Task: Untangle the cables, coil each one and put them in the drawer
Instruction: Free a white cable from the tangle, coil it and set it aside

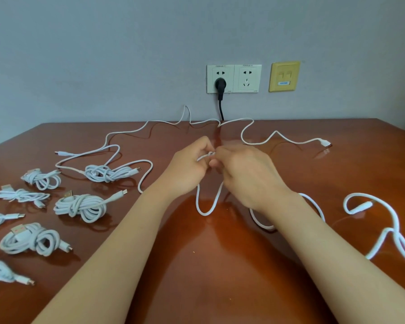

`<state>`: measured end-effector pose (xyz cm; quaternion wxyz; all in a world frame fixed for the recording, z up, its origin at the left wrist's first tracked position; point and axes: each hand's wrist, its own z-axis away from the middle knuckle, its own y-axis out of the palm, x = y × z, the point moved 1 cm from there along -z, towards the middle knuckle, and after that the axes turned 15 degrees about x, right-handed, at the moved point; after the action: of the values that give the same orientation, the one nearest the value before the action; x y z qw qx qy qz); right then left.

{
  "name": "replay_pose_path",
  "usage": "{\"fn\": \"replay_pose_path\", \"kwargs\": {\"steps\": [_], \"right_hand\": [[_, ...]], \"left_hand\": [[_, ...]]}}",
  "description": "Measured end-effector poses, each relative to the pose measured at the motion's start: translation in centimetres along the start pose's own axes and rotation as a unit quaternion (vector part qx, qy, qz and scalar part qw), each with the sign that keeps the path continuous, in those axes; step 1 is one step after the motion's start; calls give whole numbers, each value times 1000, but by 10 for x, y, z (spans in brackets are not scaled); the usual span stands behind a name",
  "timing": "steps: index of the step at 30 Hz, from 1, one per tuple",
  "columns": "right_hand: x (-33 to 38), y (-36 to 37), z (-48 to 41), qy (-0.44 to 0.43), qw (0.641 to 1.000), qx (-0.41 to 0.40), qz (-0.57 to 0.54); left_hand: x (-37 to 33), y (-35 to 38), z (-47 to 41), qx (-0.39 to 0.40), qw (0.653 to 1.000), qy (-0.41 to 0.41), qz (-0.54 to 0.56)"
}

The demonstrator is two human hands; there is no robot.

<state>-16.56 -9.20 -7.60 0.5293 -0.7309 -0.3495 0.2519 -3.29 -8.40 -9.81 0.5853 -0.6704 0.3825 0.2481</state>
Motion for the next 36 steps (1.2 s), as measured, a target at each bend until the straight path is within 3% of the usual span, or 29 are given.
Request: {"fn": "replay_pose_path", "kwargs": {"steps": [4,8,12,16,18,21,26,27,31,32,34,36], "right_hand": [[-11,8,-1,40,991,1,-130],[-22,7,-5,96,946,-39,-308],[-28,5,-6,130,910,-69,-388],[-35,3,-4,179,884,20,-431],[-37,2,-1,195,843,85,-494],[-43,-2,3,214,767,120,-594],[-45,0,8,260,590,160,-747],[-44,1,8,272,572,151,-759],[-38,9,0,251,559,101,-784],[-34,11,-1,241,571,87,-780],[-29,14,-3,228,635,61,-735],[-23,17,-4,212,722,30,-658]], "left_hand": [[10,2,0,43,998,-3,49],[4,4,3,86,991,5,105],[-2,7,4,107,980,15,169],[0,7,6,158,980,3,120],[0,8,8,193,975,-10,112],[-10,10,10,194,974,-18,113],[-22,13,10,163,980,10,113],[-22,12,10,160,978,19,135],[-20,11,7,105,968,35,224],[-18,10,6,76,970,31,229],[-14,9,3,19,976,16,215],[-11,9,0,-35,979,2,200]]}}
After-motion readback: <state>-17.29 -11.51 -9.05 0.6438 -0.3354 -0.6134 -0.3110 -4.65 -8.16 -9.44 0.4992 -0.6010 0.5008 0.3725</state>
